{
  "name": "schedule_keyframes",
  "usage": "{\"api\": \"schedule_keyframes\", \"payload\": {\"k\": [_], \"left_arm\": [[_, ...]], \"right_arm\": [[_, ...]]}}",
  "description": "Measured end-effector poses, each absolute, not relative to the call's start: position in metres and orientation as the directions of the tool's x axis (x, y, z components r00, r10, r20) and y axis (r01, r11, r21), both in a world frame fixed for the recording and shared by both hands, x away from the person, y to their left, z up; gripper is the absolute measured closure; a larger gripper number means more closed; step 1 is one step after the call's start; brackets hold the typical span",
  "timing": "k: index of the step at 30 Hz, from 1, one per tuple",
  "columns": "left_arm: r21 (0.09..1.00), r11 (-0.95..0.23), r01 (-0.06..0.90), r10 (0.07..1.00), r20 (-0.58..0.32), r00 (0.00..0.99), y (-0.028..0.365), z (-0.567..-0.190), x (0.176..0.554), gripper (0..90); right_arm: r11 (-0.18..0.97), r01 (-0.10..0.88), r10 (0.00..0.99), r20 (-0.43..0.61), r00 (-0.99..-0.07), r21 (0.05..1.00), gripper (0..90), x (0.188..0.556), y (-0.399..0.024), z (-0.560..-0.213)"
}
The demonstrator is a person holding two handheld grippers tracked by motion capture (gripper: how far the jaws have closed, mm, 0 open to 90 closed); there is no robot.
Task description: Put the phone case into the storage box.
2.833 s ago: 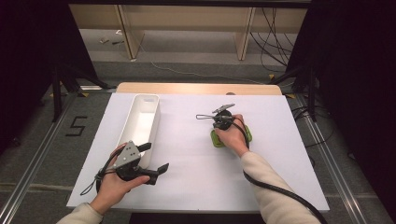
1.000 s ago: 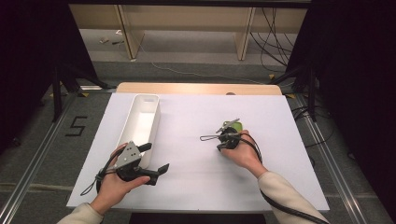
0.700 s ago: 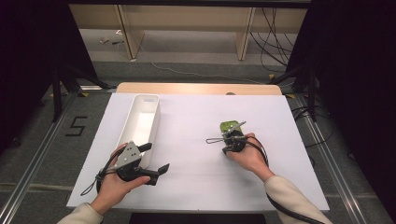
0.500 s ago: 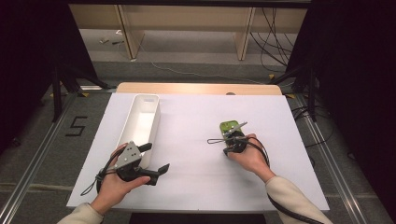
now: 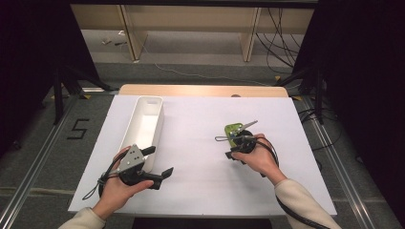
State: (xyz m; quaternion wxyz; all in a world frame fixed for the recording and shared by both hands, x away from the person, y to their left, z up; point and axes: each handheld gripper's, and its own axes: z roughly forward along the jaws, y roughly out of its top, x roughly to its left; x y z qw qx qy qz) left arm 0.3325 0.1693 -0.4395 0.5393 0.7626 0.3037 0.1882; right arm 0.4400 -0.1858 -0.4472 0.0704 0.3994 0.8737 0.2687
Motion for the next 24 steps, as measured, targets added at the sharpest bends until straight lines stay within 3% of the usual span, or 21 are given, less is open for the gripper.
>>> {"api": "schedule_keyframes", "payload": {"k": [1,2,3,4,6,7,11,24], "left_arm": [[0.937,-0.234,0.26,0.666,-0.04,0.745,0.169,-0.439,0.332,3.8],[0.937,-0.234,0.26,0.666,-0.04,0.745,0.169,-0.439,0.332,3.8],[0.937,-0.234,0.259,0.666,-0.04,0.745,0.169,-0.439,0.332,3.8],[0.937,-0.235,0.259,0.666,-0.039,0.745,0.169,-0.44,0.332,3.8],[0.937,-0.235,0.26,0.666,-0.039,0.745,0.169,-0.44,0.333,3.8],[0.937,-0.237,0.258,0.666,-0.037,0.745,0.169,-0.44,0.333,3.8],[0.936,-0.239,0.258,0.665,-0.036,0.746,0.169,-0.44,0.333,3.7],[0.937,-0.232,0.26,0.664,-0.042,0.746,0.169,-0.439,0.333,3.6]], "right_arm": [[0.531,0.659,0.741,0.086,-0.666,0.532,51.3,0.441,-0.186,-0.444],[0.531,0.659,0.741,0.086,-0.666,0.532,51.3,0.441,-0.186,-0.444],[0.507,0.661,0.772,0.049,-0.633,0.554,33.5,0.445,-0.189,-0.436],[0.507,0.661,0.772,0.049,-0.633,0.554,33.5,0.445,-0.189,-0.436],[0.512,0.68,0.793,0.015,-0.609,0.525,17.4,0.451,-0.19,-0.433],[0.515,0.689,0.8,0.003,-0.6,0.511,13.9,0.453,-0.191,-0.432],[0.485,0.733,0.837,-0.012,-0.546,0.476,10.4,0.467,-0.193,-0.43],[0.449,0.821,0.882,-0.029,-0.47,0.354,12.2,0.497,-0.189,-0.447]]}}
